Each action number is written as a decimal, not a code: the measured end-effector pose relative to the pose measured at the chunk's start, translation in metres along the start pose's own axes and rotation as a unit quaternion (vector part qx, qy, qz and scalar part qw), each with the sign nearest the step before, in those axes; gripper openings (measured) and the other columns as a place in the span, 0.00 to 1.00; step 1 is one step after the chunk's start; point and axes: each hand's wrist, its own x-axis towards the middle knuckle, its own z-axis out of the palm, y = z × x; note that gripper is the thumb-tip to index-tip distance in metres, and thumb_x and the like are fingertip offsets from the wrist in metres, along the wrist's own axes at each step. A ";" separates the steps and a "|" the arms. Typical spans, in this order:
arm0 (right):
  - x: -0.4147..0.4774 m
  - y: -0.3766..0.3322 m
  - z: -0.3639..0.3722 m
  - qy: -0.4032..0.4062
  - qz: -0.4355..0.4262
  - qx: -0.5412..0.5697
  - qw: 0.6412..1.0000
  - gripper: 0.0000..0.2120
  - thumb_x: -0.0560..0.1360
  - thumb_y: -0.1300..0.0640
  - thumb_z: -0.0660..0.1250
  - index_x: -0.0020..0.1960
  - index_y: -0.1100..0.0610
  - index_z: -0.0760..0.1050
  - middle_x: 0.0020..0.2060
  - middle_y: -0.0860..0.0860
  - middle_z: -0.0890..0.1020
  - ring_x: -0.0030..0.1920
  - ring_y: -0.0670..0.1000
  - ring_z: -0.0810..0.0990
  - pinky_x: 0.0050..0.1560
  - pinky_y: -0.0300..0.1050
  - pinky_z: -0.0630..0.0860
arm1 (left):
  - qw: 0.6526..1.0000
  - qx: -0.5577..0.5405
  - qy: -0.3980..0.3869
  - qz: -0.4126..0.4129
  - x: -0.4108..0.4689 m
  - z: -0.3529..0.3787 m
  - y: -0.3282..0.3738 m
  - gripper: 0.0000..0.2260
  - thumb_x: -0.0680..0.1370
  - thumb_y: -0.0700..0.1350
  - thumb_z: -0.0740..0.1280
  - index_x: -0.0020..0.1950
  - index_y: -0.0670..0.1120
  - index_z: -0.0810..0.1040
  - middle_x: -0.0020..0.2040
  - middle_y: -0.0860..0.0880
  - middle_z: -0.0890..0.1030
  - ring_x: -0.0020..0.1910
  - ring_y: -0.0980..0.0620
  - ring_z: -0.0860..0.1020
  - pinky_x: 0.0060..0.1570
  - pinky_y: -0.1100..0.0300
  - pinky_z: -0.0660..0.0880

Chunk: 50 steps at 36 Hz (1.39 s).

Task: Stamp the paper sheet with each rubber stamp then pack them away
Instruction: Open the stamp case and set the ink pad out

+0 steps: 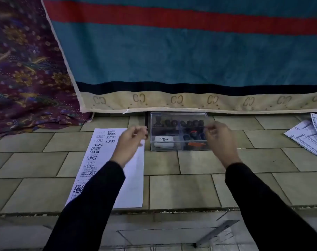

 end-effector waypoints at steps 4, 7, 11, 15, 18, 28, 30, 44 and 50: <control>0.035 0.007 0.017 -0.016 0.053 -0.040 0.998 0.13 0.77 0.56 0.64 0.60 0.59 0.74 0.55 0.57 0.79 0.51 0.55 0.79 0.52 0.51 0.78 | 0.997 0.070 0.028 -0.029 0.043 0.009 0.000 0.06 0.81 0.44 0.62 0.55 0.47 0.77 0.54 0.49 0.79 0.53 0.52 0.77 0.55 0.57 0.74; 0.050 0.019 0.028 -0.023 0.076 -0.091 0.993 0.18 0.78 0.54 0.62 0.64 0.62 0.72 0.60 0.61 0.74 0.58 0.61 0.74 0.58 0.57 0.74 | 0.991 0.118 0.013 -0.055 0.061 0.018 -0.010 0.07 0.81 0.43 0.62 0.52 0.43 0.78 0.49 0.46 0.78 0.46 0.51 0.75 0.46 0.60 0.71; 0.060 0.034 0.037 -0.039 0.106 -0.130 0.985 0.19 0.78 0.54 0.61 0.63 0.67 0.70 0.59 0.65 0.73 0.60 0.65 0.71 0.59 0.54 0.70 | 0.983 0.162 0.002 -0.085 0.067 0.025 -0.020 0.09 0.81 0.45 0.62 0.45 0.42 0.77 0.41 0.45 0.76 0.41 0.47 0.73 0.44 0.58 0.69; 0.067 0.044 0.041 -0.071 0.171 -0.100 0.977 0.18 0.78 0.54 0.60 0.56 0.68 0.75 0.54 0.67 0.77 0.53 0.64 0.77 0.52 0.51 0.73 | 0.978 0.183 -0.005 -0.102 0.068 0.031 -0.022 0.13 0.81 0.47 0.62 0.39 0.42 0.75 0.38 0.46 0.76 0.41 0.47 0.73 0.40 0.60 0.69; 0.066 0.047 0.042 -0.077 0.170 -0.093 0.978 0.14 0.77 0.58 0.60 0.53 0.67 0.78 0.51 0.66 0.79 0.52 0.64 0.78 0.50 0.50 0.73 | 0.980 0.173 0.007 -0.093 0.068 0.031 -0.022 0.09 0.80 0.46 0.64 0.52 0.42 0.80 0.46 0.44 0.81 0.49 0.44 0.78 0.51 0.54 0.76; 0.064 0.052 0.041 -0.024 0.175 -0.031 0.984 0.15 0.79 0.64 0.55 0.59 0.65 0.78 0.57 0.63 0.77 0.54 0.62 0.78 0.54 0.46 0.73 | 0.973 0.226 0.036 -0.015 0.064 0.033 -0.018 0.06 0.78 0.38 0.65 0.43 0.47 0.73 0.40 0.45 0.74 0.40 0.48 0.71 0.47 0.54 0.76; 0.063 0.053 0.039 -0.018 0.167 -0.023 0.986 0.15 0.79 0.64 0.56 0.59 0.66 0.78 0.57 0.63 0.78 0.54 0.62 0.78 0.53 0.45 0.73 | 0.968 0.248 0.041 0.001 0.063 0.035 -0.020 0.07 0.78 0.37 0.63 0.42 0.47 0.70 0.39 0.46 0.72 0.40 0.50 0.68 0.43 0.58 0.69; 0.034 0.046 0.008 0.051 0.101 0.007 0.994 0.11 0.77 0.64 0.61 0.53 0.66 0.80 0.43 0.62 0.83 0.43 0.59 0.79 0.41 0.44 0.70 | 0.969 0.221 0.091 0.059 0.039 0.022 -0.001 0.09 0.76 0.40 0.67 0.53 0.46 0.84 0.42 0.53 0.81 0.40 0.57 0.77 0.34 0.77 0.66; -0.011 0.052 -0.004 0.052 0.124 0.043 0.990 0.10 0.74 0.65 0.63 0.51 0.63 0.82 0.42 0.58 0.84 0.42 0.55 0.79 0.42 0.42 0.71 | 0.977 0.202 0.062 0.031 -0.007 0.017 -0.025 0.08 0.75 0.42 0.70 0.54 0.45 0.83 0.49 0.52 0.81 0.41 0.52 0.82 0.47 0.57 0.79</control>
